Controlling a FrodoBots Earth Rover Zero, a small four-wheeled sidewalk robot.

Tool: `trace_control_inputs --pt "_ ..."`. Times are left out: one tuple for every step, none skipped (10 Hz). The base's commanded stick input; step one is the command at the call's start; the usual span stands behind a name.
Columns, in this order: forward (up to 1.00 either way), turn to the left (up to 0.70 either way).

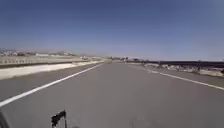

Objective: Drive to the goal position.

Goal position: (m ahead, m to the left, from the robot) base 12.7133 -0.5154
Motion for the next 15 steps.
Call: trace_control_inputs --pt "1.0 0.0" --pt "1.0 0.0" --pt "1.0 0.0" --pt "1.0 0.0" --pt "1.0 0.0" --pt "1.0 0.0" --pt "1.0 0.0" --pt "1.0 0.0" --pt "1.0 0.0" --pt "1.0 0.0" --pt "1.0 0.0" --pt "1.0 0.0" --pt "1.0 0.0" --pt "1.0 0.0" --pt "1.0 0.0"
